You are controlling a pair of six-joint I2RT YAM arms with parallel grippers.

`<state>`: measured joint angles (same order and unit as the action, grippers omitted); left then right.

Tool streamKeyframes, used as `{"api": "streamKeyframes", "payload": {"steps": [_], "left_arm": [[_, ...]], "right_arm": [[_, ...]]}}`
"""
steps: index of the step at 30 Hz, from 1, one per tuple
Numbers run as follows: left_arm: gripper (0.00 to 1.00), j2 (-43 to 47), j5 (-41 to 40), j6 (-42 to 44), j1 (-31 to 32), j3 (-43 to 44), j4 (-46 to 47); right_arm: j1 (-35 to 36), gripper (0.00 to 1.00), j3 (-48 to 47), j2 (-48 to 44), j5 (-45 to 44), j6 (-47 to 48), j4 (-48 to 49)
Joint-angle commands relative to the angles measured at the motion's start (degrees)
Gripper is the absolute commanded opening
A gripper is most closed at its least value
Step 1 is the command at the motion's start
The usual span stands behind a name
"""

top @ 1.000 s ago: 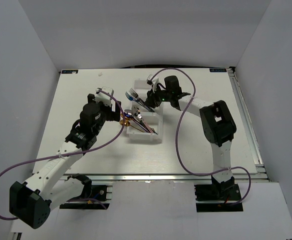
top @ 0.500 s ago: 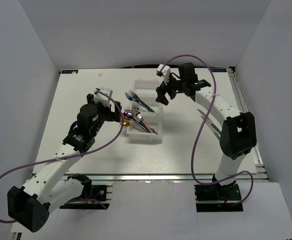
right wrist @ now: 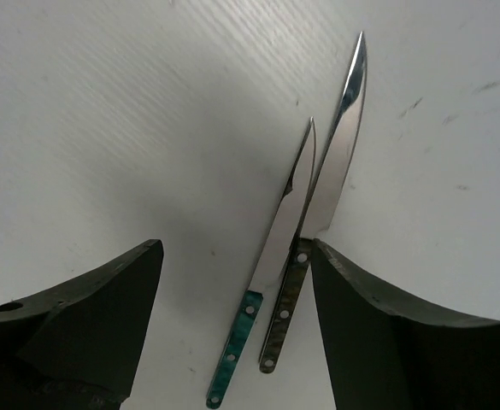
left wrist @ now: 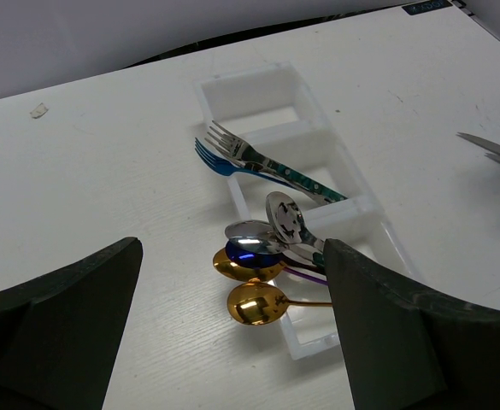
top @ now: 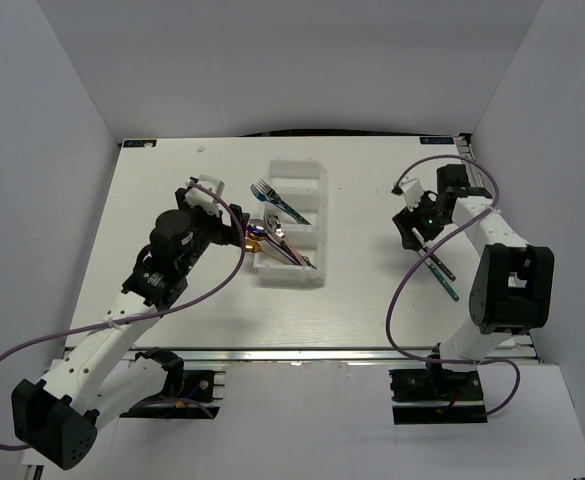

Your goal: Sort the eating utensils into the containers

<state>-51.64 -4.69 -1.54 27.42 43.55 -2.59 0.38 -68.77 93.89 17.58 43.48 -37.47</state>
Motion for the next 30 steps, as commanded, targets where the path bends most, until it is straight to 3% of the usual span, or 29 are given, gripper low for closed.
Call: {"api": "streamKeyframes", "payload": {"steps": [1, 7, 21, 30], "left_arm": [[0.98, 1.45, 2.14, -0.92, -0.35, 1.1, -0.05], [0.98, 1.54, 2.14, -0.75, -0.35, 1.01, 0.04], [0.98, 0.84, 2.14, -0.66, -0.35, 0.83, 0.13], [0.98, 0.66, 1.88, -0.66, -0.35, 0.75, 0.13]], "right_arm": [[-1.95, 0.75, 2.32, -1.6, -4.83, 3.45, 0.73], [-5.21, 0.5, 2.06, 2.52, -8.18, 2.13, 3.9], [-7.94, 0.48, -0.13, 9.2, -5.28, 3.1, 3.28], [-8.29, 0.45, -0.66, 12.55, -8.26, 2.31, 5.22]]}}
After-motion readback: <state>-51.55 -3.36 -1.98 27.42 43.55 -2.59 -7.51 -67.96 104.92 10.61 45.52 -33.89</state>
